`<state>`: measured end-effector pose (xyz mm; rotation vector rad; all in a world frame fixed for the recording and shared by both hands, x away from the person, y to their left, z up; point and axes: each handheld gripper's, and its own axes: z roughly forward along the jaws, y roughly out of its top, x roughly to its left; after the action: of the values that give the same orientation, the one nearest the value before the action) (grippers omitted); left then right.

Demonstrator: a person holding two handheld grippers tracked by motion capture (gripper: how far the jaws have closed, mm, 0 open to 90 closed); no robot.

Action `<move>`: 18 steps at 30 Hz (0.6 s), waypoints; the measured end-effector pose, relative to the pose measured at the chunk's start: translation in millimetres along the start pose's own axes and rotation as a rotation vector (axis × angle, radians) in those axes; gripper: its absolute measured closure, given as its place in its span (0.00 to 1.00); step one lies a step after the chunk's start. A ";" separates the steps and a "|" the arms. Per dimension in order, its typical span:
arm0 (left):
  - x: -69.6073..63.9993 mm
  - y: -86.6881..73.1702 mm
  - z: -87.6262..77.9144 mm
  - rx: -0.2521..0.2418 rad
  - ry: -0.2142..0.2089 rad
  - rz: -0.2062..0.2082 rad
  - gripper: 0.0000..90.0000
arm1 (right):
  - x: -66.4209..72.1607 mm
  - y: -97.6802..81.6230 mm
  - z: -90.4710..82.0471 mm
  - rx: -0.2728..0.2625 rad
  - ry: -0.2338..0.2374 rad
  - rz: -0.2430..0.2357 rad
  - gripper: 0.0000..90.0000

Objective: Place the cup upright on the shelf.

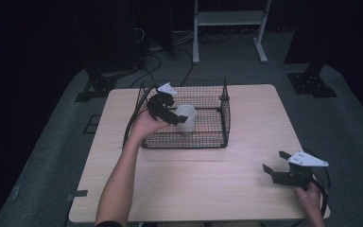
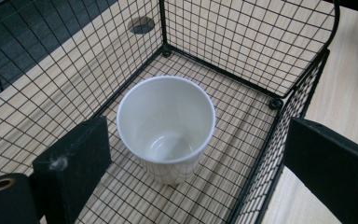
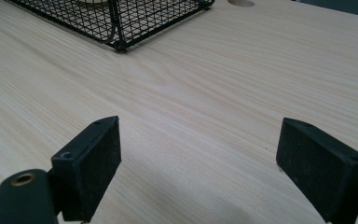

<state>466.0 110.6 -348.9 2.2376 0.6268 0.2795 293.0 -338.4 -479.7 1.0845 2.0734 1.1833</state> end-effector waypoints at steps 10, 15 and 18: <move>-12.0 -11.0 -12.1 -0.014 0.005 0.011 0.08 | 0.1 0.0 -0.1 0.001 -0.001 0.001 0.15; -17.8 -14.7 -18.7 -0.033 0.003 0.014 0.08 | 0.0 0.0 0.0 0.001 -0.001 0.002 0.15; -20.6 -15.3 -21.1 -0.029 0.003 0.018 0.08 | 0.1 0.0 0.1 0.001 -0.002 -0.001 0.15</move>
<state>434.9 122.0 -346.1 2.2168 0.6008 0.2995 293.0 -338.3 -479.7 1.0848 2.0730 1.1811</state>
